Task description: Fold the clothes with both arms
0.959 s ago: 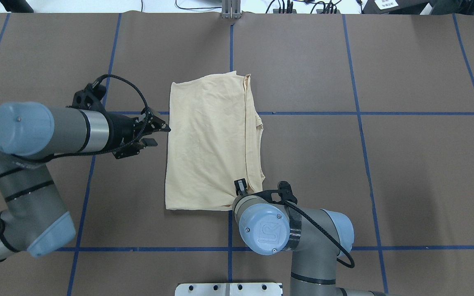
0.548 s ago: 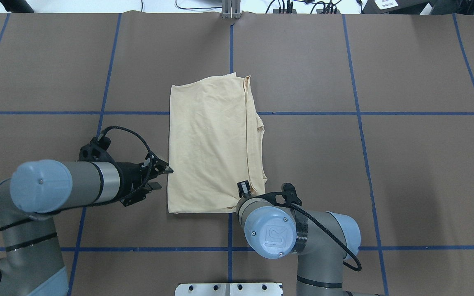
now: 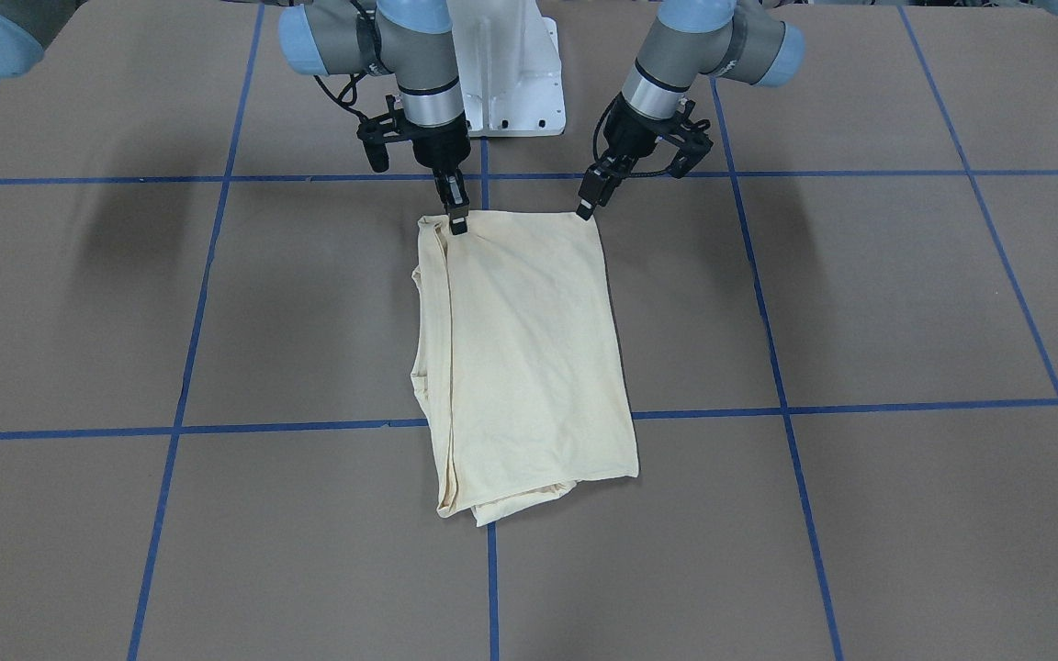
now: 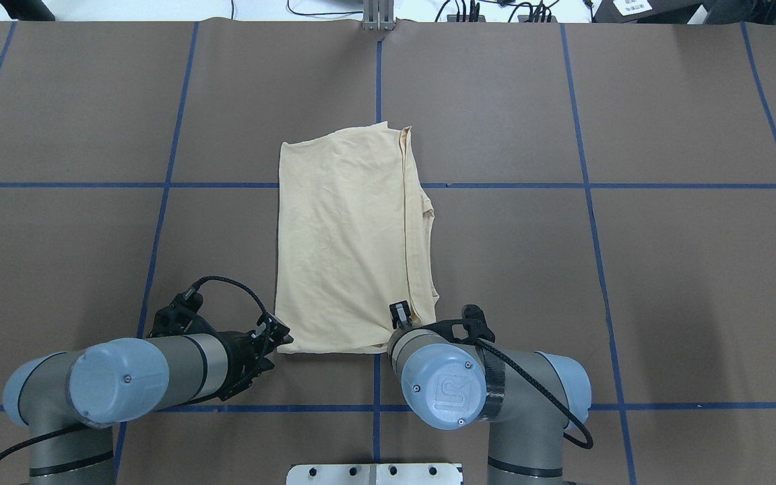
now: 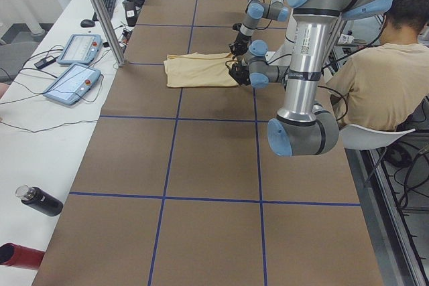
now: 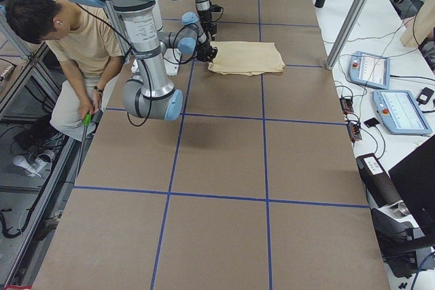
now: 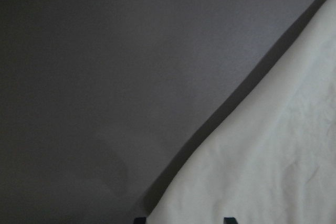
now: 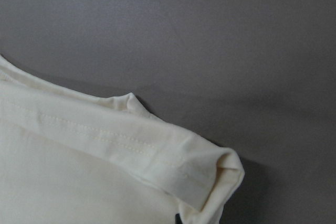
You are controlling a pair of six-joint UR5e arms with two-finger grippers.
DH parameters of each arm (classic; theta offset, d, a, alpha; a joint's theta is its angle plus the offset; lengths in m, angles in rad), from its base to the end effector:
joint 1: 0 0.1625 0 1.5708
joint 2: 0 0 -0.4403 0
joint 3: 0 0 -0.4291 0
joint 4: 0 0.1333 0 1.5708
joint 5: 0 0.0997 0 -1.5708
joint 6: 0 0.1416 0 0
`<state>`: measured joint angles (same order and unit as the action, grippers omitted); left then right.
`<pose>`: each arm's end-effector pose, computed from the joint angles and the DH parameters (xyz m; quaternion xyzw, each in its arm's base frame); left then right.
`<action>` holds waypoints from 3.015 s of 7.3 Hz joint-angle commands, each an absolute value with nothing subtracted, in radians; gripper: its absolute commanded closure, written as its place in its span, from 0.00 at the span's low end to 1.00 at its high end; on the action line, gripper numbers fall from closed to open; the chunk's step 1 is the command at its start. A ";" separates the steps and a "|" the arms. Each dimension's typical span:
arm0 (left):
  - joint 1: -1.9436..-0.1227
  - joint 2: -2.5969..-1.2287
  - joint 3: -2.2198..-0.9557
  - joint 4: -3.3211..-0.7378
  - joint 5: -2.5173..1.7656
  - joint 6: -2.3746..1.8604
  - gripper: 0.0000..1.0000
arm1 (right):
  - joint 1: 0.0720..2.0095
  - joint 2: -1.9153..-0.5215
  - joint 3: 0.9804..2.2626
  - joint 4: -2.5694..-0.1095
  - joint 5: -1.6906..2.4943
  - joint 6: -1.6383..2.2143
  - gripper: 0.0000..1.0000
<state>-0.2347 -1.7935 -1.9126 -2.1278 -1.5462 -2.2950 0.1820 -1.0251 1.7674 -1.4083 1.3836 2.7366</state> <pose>0.5815 -0.2797 0.3340 -0.1188 0.5185 -0.3964 0.7483 -0.6750 -0.2866 0.2564 -0.1315 -0.4233 0.5907 0.6742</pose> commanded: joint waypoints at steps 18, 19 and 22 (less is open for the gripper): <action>-0.229 -1.804 -2.016 -2.125 -1.505 -2.298 1.00 | 0.172 -1.067 1.887 -1.504 1.379 2.740 1.00; -0.226 -1.781 -2.095 -2.114 -1.519 -2.302 1.00 | 0.148 -1.075 2.001 -1.635 1.379 2.741 1.00; -0.263 -1.790 -2.274 -1.970 -1.636 -2.293 1.00 | 0.167 -1.057 2.204 -1.903 1.402 2.761 1.00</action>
